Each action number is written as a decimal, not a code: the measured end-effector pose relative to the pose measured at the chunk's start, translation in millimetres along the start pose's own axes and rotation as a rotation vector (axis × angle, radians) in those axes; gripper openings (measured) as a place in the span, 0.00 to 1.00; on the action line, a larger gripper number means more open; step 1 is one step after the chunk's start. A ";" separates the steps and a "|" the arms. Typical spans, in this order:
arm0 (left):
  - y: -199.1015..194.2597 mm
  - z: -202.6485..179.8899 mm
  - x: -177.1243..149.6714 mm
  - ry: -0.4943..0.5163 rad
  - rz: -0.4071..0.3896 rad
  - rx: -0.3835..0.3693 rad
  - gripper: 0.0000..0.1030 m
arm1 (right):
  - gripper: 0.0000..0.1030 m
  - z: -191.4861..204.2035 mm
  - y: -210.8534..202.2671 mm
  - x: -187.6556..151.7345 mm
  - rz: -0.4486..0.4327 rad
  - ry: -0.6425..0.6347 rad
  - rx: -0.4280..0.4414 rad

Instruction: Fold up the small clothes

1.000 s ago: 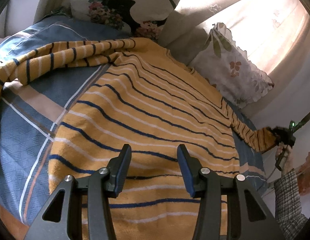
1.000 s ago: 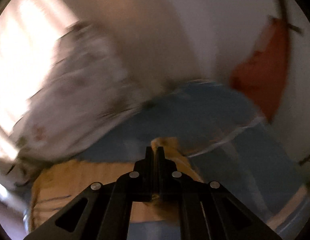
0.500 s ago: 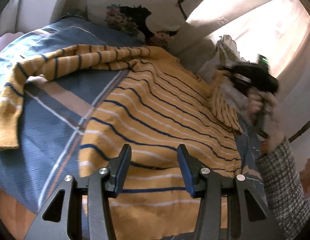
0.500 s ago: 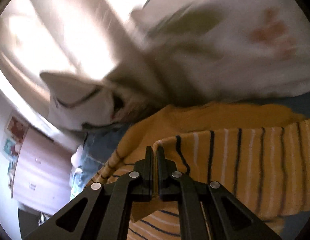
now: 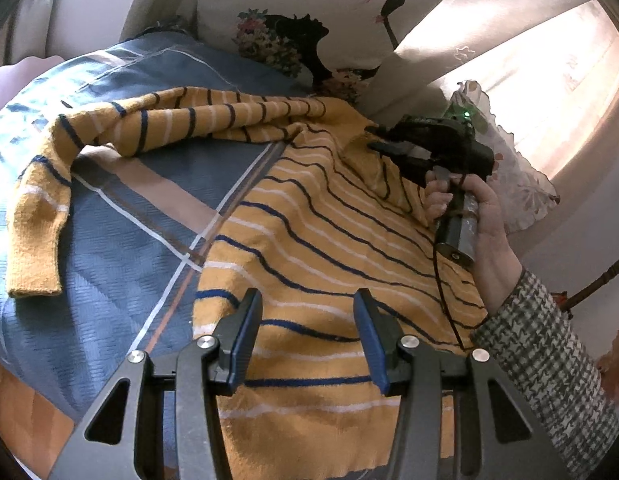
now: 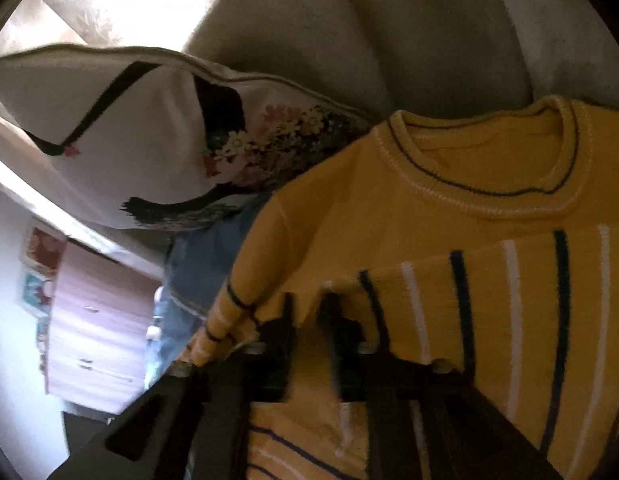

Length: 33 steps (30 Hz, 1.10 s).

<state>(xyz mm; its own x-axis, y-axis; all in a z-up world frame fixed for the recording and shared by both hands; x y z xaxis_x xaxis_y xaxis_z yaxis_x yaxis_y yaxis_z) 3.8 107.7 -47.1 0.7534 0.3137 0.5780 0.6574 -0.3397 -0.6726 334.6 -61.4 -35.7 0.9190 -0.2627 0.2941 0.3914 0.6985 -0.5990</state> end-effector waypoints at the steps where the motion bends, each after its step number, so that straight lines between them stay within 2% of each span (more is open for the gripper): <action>1: 0.7 -1.1 0.5 -0.001 0.000 -0.003 0.45 | 0.42 2.2 -9.2 0.4 -0.022 -0.009 0.001; 5: 5.8 -11.7 11.5 0.023 0.009 -0.012 0.47 | 0.45 10.9 -66.6 -3.4 -0.080 -0.111 -0.017; 7: 10.5 -23.0 26.0 0.053 0.014 -0.033 0.47 | 0.53 4.3 -109.5 -9.1 -0.125 -0.162 -0.040; 11: 41.5 -47.2 74.9 0.106 0.040 -0.059 0.50 | 0.57 -31.8 -174.6 -24.8 -0.189 -0.133 -0.075; 16: 107.3 -75.1 134.7 0.231 0.088 -0.001 0.50 | 0.57 -89.2 -255.2 -55.3 -0.225 -0.046 -0.109; 21: 177.0 -78.9 169.1 0.313 0.123 0.081 0.50 | 0.57 -134.1 -302.8 -80.7 -0.288 0.017 -0.149; 26: 222.7 -73.0 179.5 0.268 0.197 0.040 0.50 | 0.57 -164.8 -323.4 -89.5 -0.312 0.062 -0.184; 29: 235.9 -81.8 176.7 0.300 0.260 0.028 0.07 | 0.57 -169.5 -325.6 -85.5 -0.327 0.064 -0.201; 32: 230.4 -85.4 186.9 0.308 0.217 0.069 0.06 | 0.57 -175.0 -326.1 -80.1 -0.328 0.069 -0.208; 33: 227.4 -81.4 194.0 0.283 0.196 0.080 0.06 | 0.57 -176.3 -325.0 -78.4 -0.326 0.072 -0.208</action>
<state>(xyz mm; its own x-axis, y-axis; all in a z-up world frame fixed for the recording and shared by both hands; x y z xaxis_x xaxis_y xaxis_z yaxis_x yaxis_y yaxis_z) 300.6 19.1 -50.3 0.8467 -0.0121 0.5319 0.5053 -0.2950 -0.8110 143.8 -385.2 4.6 0.7432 -0.4994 0.4453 0.6577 0.4231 -0.6232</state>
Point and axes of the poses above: each gripper's, at about its wrist camera, not at the fingertips, and y roughly the way its jaws point, z to its left, x to its top, the point moved 3 cm from there along y, roughly the way its jaws point, and after that the axes turned 6 degrees about y, right-handed, at the moved point
